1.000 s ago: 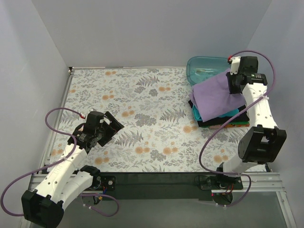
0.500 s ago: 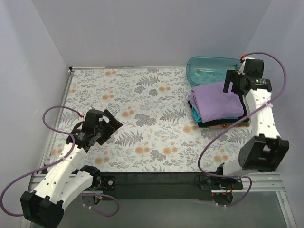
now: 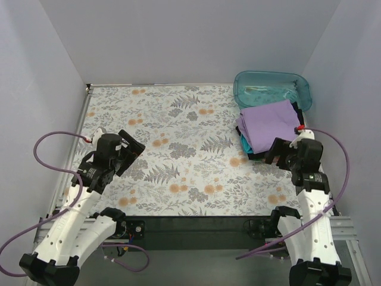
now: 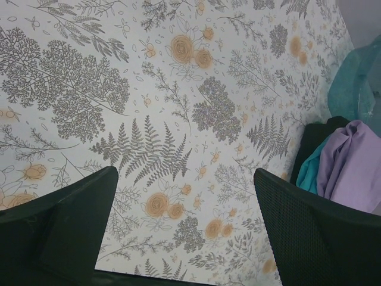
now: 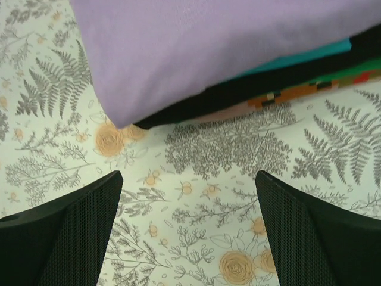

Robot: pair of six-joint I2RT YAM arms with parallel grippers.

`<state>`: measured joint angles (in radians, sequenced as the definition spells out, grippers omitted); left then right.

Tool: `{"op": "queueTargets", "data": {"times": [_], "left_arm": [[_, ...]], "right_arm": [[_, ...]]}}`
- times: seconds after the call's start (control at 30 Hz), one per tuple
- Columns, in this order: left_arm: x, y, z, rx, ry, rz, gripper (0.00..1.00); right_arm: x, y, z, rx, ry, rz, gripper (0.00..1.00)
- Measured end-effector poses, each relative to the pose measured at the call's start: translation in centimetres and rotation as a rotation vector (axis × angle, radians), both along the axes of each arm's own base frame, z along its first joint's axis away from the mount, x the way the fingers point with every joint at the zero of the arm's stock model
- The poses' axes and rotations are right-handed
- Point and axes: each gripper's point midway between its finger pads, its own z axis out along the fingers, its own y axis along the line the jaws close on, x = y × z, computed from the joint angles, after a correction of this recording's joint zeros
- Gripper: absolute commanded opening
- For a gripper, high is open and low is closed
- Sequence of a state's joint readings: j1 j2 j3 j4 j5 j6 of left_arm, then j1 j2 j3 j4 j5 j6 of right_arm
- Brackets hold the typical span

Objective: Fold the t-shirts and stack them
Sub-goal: Neatly place the folded tshirt to the corner

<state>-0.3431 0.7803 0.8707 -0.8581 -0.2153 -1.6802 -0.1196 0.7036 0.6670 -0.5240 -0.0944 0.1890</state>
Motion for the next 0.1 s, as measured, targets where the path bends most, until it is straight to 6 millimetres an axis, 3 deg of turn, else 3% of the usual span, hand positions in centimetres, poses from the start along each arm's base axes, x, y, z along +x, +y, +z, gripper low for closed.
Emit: {"op": "queueTargets", "data": {"times": [0.1], "left_arm": [[-0.2,0.3,0.2,-0.001,-0.012,0.014,0.98]], "right_arm": [[-1.8,0.3,-2.3,0.009,-0.001,-0.004,0.98]]}}
